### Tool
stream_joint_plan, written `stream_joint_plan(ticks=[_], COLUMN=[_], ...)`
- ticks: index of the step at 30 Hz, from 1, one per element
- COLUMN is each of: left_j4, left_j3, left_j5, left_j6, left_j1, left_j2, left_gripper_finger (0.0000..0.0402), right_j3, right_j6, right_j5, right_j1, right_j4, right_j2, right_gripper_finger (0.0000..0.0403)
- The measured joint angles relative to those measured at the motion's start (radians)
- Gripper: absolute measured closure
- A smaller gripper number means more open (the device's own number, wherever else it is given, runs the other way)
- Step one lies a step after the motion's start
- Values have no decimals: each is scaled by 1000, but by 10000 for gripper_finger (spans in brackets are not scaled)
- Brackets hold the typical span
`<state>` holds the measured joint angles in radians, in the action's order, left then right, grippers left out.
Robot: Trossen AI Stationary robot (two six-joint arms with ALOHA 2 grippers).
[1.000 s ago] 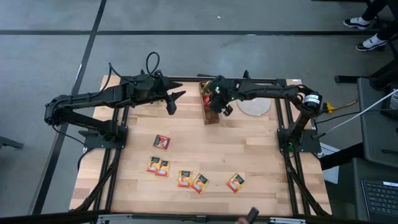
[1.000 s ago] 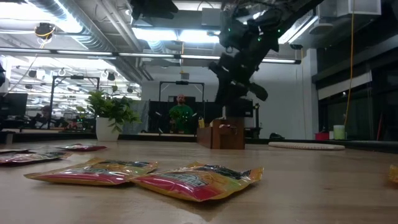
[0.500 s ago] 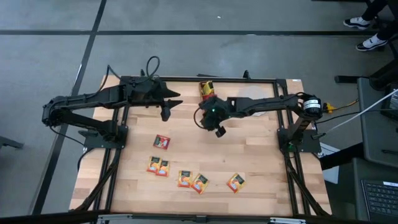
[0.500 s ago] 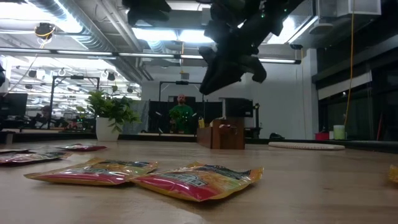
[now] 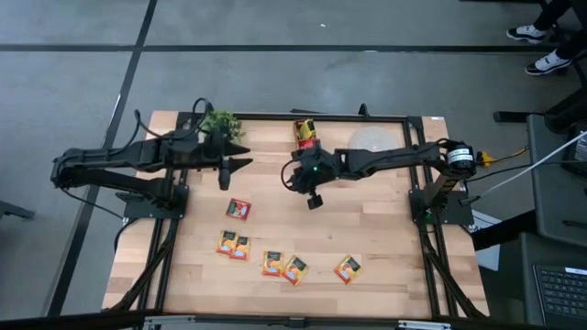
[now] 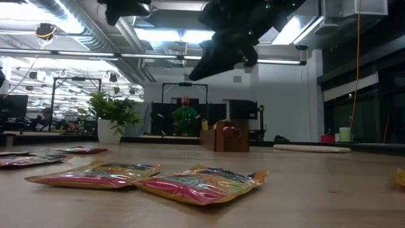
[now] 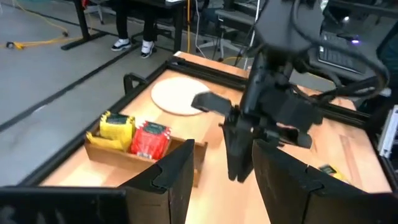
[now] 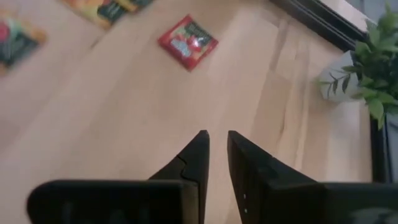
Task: Pick & Place Tea
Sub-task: Put the red tea bag into the middle section of the wooden organizer
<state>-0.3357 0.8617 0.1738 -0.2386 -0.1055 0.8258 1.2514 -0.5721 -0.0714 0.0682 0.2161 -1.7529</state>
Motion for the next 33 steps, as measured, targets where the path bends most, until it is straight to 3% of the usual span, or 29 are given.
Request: stream_joint_plan(ticks=[12, 19, 26, 33], left_j4=[4, -18, -139, -141], left_j3=[-186, -270, -334, -440], left_j5=[45, 1, -63, -22], left_j6=[-63, -83, -214, -340], left_j1=[64, 101, 170, 246], left_j2=[-169, -248, -256, -226], left_gripper_finger=[245, 245, 245, 245], right_j3=[39, 103, 105, 105], right_j6=[456, 516, 563, 649], right_j5=[21, 17, 18, 27], right_j1=[-17, -42, -49, -50], right_j4=[-105, -111, -122, -121], right_j2=[-6, -37, -37, -37], right_gripper_finger=[342, 342, 342, 342])
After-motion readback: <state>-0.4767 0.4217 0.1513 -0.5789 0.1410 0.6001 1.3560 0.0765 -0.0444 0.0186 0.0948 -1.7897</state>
